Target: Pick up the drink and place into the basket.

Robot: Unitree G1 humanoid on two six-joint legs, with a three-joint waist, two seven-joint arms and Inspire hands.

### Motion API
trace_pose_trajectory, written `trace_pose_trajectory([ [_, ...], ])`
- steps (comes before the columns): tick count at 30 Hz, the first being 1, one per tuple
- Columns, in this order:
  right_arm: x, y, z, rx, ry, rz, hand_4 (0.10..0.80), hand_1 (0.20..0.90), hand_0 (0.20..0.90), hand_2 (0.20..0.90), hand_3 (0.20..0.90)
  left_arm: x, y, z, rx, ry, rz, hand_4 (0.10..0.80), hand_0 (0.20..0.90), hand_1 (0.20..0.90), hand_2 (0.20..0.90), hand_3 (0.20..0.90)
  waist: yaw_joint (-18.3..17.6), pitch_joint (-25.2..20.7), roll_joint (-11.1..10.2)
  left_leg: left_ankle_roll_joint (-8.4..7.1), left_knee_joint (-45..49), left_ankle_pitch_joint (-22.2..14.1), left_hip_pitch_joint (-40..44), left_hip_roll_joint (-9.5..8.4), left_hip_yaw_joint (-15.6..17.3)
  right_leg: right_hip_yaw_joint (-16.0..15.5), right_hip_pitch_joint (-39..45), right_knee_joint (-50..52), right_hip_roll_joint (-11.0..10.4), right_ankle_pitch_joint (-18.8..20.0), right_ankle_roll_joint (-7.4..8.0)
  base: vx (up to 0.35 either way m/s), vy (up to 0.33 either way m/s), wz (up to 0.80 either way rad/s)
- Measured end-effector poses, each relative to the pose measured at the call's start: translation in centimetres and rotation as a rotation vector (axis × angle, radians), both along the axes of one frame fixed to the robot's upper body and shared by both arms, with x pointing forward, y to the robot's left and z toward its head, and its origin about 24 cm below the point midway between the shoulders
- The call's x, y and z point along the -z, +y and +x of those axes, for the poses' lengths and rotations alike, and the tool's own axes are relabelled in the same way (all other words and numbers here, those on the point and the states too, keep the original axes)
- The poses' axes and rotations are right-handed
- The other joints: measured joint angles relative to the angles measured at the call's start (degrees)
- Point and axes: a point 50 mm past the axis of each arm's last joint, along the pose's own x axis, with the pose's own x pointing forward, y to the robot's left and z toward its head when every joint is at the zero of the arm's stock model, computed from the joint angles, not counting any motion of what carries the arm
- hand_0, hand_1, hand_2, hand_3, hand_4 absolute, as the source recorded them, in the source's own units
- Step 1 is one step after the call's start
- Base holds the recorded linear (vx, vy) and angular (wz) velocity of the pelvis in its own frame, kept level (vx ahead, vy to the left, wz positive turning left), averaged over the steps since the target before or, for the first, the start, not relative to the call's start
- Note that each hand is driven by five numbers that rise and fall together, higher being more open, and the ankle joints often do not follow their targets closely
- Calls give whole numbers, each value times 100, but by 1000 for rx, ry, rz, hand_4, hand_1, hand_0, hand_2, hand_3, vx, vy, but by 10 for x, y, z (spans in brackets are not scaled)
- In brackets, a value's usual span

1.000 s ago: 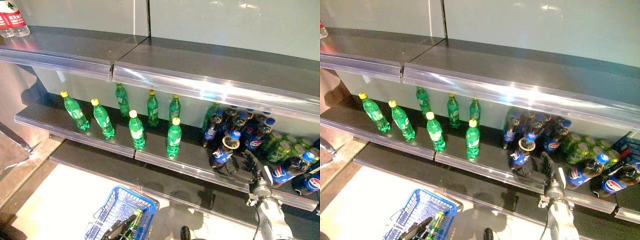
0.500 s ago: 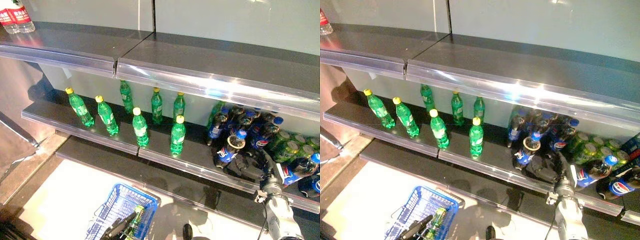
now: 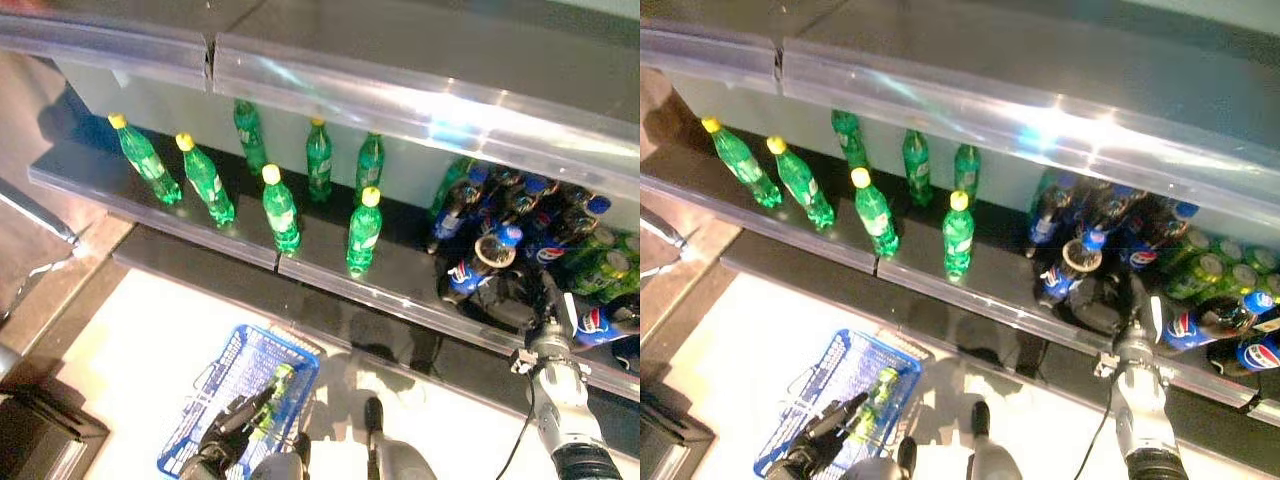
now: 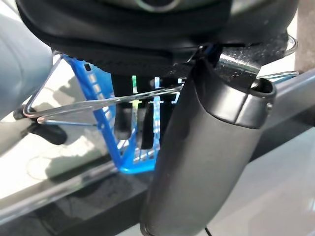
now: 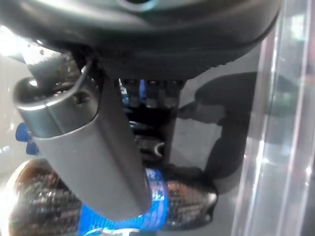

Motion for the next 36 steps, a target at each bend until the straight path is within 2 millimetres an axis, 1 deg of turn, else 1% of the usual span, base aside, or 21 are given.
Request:
trace_pose_trajectory([
  [6, -14, 1, 11, 6, -42, -25, 800, 900, 900, 900, 900, -9, 1, 17, 5, -62, -8, 100, 300, 300, 300, 200, -10, 189, -62, -17, 301, -56, -471, -12, -15, 18, -357, 46, 1, 87, -28, -91, -13, 0],
  [7, -19, 3, 16, 4, -64, -26, 800, 900, 900, 900, 900, -12, 2, 24, 8, -78, -5, 100, 300, 300, 300, 200, -15, 267, -76, -21, 387, -77, -601, -21, -33, 30, -449, 46, 1, 147, -64, -80, -14, -3],
  [9, -27, 4, 21, 10, -100, -29, 800, 900, 900, 900, 900, -16, 2, 33, 17, -101, -5, 100, 300, 300, 300, 200, -21, 396, -76, -24, 512, -107, -757, -33, -77, 35, -541, 50, 1, 191, -64, -55, -8, -1],
  [12, -34, 8, 28, 7, -125, -33, 800, 900, 900, 900, 900, -20, 1, 41, 24, -125, -2, 100, 300, 300, 300, 200, -25, 498, -81, -32, 628, -138, -896, -35, -83, 34, -639, 71, 4, 190, -60, -73, -6, 1],
  [15, -45, 11, 37, 3, -168, -28, 800, 900, 900, 900, 900, -24, 0, 49, 30, -155, 1, 100, 300, 300, 300, 200, -25, 581, -87, -34, 801, -191, -1117, -40, -85, 46, -829, 179, 10, 181, -47, -92, -6, -1],
  [17, -52, 12, 41, 9, -195, -15, 800, 900, 900, 900, 900, -28, 1, 55, 25, -177, -3, 100, 300, 300, 300, 200, -20, 624, -89, -34, 914, -215, -1274, -40, -86, 46, -965, 255, 11, 203, -77, -62, 4, 2],
  [21, -60, 17, 47, -9, -225, -20, 800, 900, 900, 900, 900, -35, 1, 65, 43, -209, 4, 100, 300, 300, 300, 200, -26, 733, -97, -29, 1133, -286, -1483, -43, -93, 50, -1139, 412, 15, 194, -69, -75, 19, 1],
  [28, -65, 23, 51, -43, -235, -37, 800, 900, 900, 900, 900, -43, 2, 78, 47, -257, 18, 100, 300, 300, 300, 200, -26, 900, -106, 6, 1565, -402, -1800, -60, -92, 67, -1371, 663, 6, 169, -48, -73, 12, 0],
  [30, -69, 25, 51, -53, -252, -40, 800, 900, 900, 900, 900, -45, 2, 80, 43, -267, 19, 100, 300, 300, 300, 200, -35, 950, -106, 38, 1686, -450, -1884, -67, -89, 79, -1439, 749, 1, 120, -1, -77, 25, -1],
  [34, -78, 29, 54, -75, -287, -44, 800, 900, 900, 900, 900, -48, 3, 83, 24, -288, 13, 100, 300, 300, 300, 200, -30, 970, -118, 78, 1936, -504, -2146, -121, -86, 166, -1751, 1046, -17, 40, 20, -134, 47, -6],
  [36, -85, 31, 58, -84, -311, -47, 800, 900, 900, 900, 900, -51, 2, 89, 18, -305, 8, 100, 300, 300, 300, 200, -66, 1031, -78, 93, 2173, -583, -2300, -132, -90, 183, -1913, 1298, -19, -47, 32, -83, 37, -5],
])
